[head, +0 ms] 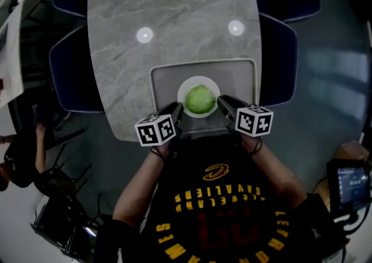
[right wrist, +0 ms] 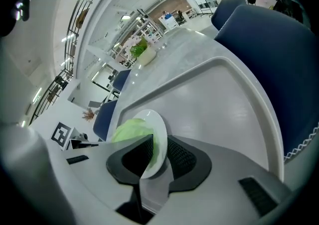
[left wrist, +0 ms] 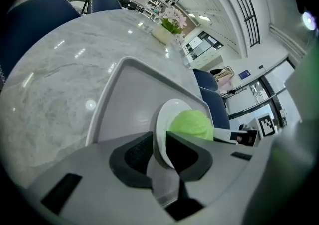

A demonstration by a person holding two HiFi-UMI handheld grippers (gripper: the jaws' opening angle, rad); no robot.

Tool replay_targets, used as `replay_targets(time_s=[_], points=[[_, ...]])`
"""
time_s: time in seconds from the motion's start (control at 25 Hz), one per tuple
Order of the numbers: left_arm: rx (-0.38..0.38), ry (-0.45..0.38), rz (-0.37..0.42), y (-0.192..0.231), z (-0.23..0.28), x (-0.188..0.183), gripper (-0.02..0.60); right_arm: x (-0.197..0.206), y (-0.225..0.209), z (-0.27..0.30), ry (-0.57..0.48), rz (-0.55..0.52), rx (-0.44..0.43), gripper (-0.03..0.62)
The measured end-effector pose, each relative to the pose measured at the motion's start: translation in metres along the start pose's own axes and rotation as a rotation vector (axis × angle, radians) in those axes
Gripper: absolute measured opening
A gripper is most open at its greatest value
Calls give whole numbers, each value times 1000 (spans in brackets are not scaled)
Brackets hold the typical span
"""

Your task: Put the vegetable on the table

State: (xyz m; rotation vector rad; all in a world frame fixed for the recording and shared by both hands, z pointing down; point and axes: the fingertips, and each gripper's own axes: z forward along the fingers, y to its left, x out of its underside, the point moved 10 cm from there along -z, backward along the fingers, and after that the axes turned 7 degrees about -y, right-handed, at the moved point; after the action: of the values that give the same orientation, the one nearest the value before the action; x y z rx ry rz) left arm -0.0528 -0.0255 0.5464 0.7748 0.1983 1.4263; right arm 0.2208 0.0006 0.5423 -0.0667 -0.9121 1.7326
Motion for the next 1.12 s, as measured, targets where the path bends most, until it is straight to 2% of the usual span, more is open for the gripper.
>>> replay_targets(time_s=[0.32, 0.52, 0.8, 0.92, 1.12], points=[[3, 51, -21, 2, 15, -10, 81, -12, -5, 23, 60, 30, -4, 92], [22, 80, 19, 1, 17, -12, 81, -12, -5, 24, 85, 11, -6, 72], [34, 94, 25, 3, 21, -14, 66, -14, -8, 30, 96, 46, -19, 47], [62, 94, -4, 5, 13, -13, 58, -12, 1, 24, 102, 38, -16, 46], [123, 100, -100, 8, 7, -10, 43, -11, 7, 16, 105, 57, -18, 41]])
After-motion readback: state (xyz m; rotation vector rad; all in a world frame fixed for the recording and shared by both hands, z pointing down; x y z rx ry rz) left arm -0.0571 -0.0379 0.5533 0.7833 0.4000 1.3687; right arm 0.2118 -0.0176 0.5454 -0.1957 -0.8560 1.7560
